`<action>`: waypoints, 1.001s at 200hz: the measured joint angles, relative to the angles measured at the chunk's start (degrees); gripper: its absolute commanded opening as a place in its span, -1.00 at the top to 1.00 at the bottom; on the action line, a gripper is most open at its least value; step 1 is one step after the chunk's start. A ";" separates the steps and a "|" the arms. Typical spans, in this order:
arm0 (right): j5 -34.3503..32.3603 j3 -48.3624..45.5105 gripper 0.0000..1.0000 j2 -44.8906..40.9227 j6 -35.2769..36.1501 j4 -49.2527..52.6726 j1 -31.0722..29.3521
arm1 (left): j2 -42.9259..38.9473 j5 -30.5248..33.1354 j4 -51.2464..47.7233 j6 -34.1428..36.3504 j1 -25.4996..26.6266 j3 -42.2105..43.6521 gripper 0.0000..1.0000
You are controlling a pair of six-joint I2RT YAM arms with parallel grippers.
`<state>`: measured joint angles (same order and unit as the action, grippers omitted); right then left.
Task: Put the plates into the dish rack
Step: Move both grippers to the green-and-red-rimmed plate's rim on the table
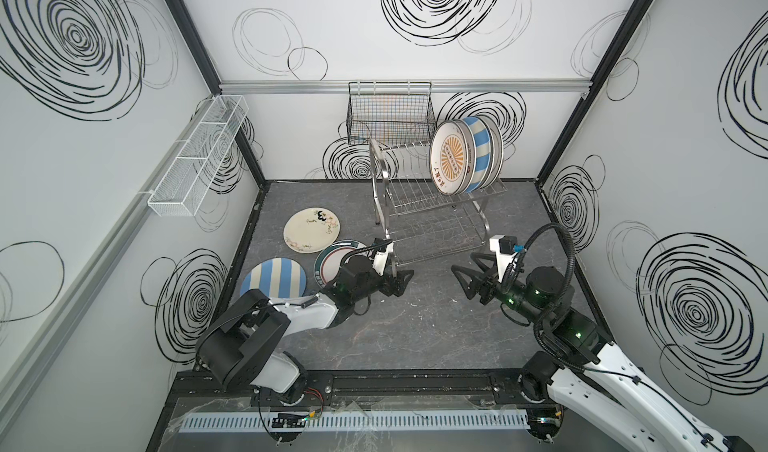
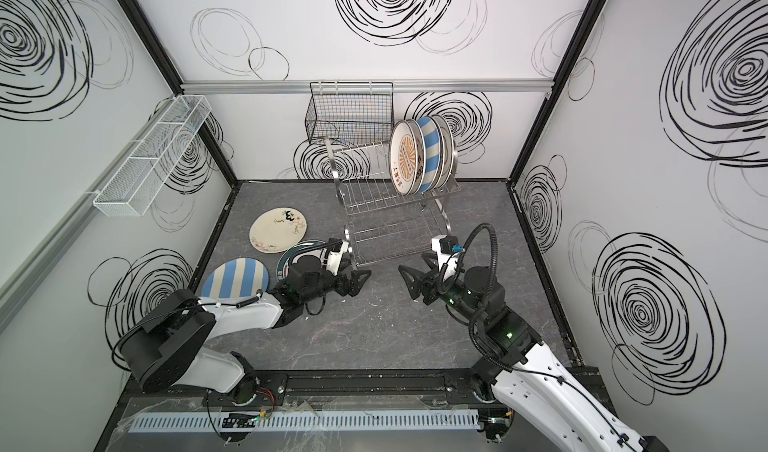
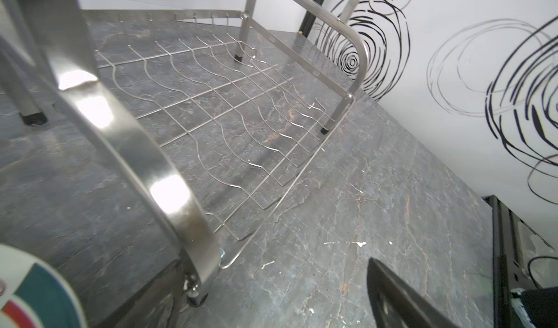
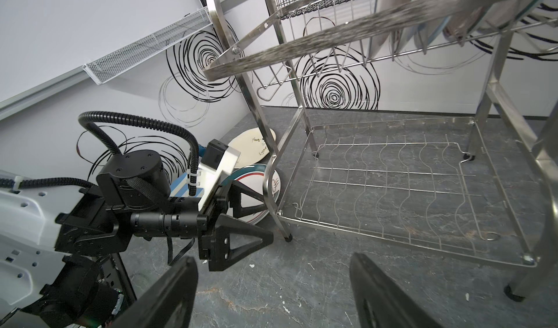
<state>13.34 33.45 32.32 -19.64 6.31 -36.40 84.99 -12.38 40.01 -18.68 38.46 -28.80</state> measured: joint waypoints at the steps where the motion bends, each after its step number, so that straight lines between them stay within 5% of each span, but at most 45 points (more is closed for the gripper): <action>1: -0.02 0.00 -0.66 -0.02 0.00 0.02 0.00 | 0.15 -0.11 0.02 0.02 0.20 -0.11 -0.92; 61: -1.51 0.02 -0.64 0.20 -0.39 2.95 0.07 | 2.51 -1.29 -0.15 0.15 6.56 -2.86 -0.92; 91: -1.01 -0.46 -0.57 2.01 -2.99 3.26 0.00 | -0.68 3.63 -11.08 -1.03 6.29 -5.31 -0.92; 139: -3.26 -11.21 -0.58 4.22 -12.59 -5.79 -11.06 | -12.72 10.82 -27.06 -2.78 -6.80 -5.35 -0.92; 167: -5.84 -11.72 -0.59 9.03 -14.58 -8.09 -16.41 | -9.42 11.56 -29.83 -2.34 -13.03 -5.16 -0.92; 200: -7.80 -11.65 -0.59 9.90 -15.87 -9.49 -18.10 | -3.02 10.32 -31.58 -2.14 -13.73 -5.18 -0.92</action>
<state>5.54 21.80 42.22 -35.51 -3.18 -54.50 81.97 -2.07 8.43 -20.82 24.73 -33.98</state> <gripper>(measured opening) 0.794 0.960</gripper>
